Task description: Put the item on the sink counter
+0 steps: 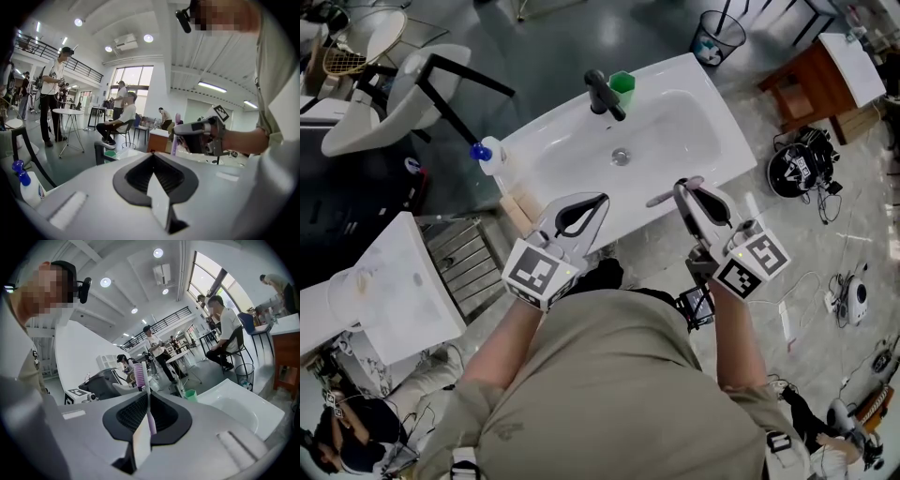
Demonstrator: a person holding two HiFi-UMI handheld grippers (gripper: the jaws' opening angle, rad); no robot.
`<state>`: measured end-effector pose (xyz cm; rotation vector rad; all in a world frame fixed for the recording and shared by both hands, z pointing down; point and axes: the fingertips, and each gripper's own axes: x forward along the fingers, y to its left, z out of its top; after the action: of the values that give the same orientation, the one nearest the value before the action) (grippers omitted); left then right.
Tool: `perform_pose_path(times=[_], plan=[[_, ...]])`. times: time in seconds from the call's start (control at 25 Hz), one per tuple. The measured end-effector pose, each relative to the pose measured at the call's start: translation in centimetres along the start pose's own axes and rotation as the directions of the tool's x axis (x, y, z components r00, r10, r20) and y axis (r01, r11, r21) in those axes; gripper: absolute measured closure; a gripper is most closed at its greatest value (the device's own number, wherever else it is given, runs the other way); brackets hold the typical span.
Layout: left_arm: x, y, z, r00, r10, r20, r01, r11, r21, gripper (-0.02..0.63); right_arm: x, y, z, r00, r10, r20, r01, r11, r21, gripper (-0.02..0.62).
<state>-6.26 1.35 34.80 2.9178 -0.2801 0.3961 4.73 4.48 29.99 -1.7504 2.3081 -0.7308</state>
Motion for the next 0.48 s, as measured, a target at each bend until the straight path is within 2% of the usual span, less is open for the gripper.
perform_pose_path(times=[0.48], plan=[[0.6, 5.0, -0.4, 1.000, -0.007, -0.012, 0.006, 0.999, -0.031, 0.600, 6.0, -1.1, 0.8, 1.000, -0.007, -0.021, 0.007, 1.000, -0.001, 0.563]])
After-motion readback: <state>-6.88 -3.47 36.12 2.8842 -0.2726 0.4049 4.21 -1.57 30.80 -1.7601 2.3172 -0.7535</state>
